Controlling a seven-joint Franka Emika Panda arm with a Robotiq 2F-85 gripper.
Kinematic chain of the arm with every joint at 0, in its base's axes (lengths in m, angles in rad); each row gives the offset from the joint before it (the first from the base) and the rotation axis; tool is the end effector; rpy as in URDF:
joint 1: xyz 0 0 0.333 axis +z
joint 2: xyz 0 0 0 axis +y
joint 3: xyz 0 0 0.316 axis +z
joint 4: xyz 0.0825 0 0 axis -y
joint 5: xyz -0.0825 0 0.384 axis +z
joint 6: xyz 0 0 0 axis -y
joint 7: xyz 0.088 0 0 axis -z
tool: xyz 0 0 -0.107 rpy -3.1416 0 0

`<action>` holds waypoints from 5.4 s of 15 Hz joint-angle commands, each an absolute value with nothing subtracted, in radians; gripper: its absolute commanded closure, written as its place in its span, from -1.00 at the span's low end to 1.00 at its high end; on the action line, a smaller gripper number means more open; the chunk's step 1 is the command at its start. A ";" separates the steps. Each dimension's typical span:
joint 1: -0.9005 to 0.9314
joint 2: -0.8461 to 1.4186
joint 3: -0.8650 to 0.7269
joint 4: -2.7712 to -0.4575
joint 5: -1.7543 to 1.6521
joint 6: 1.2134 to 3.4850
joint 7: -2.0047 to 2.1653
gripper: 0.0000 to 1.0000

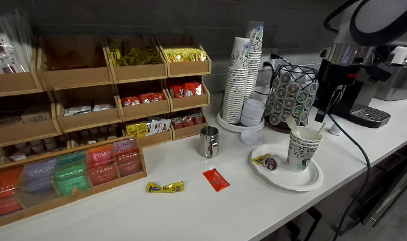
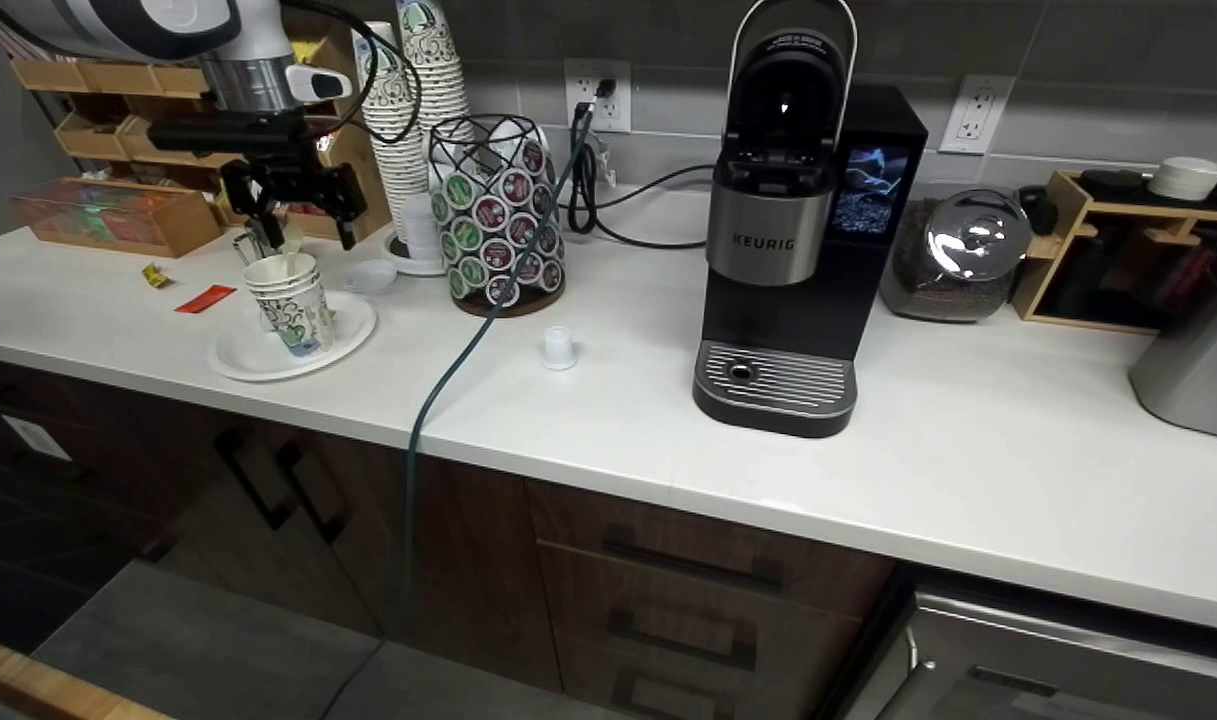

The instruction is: Remove the three coffee cups from the white plate and put them on the right side of the counter

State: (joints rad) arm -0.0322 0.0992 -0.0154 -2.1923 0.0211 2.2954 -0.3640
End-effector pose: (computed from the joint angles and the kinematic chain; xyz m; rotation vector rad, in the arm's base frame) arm 0.5442 -0.0254 0.3412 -3.0927 -0.4714 -0.0106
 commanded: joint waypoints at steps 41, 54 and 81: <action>-0.068 0.217 0.063 -2.139 0.023 2.348 -0.581 1.00; -0.160 0.210 -0.075 -2.008 0.054 2.172 -0.490 0.97; -0.263 0.113 -0.162 -2.042 0.184 2.211 -0.456 -0.76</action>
State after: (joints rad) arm -0.2730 0.1100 -0.1524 -2.0441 0.1828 2.2136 -0.4569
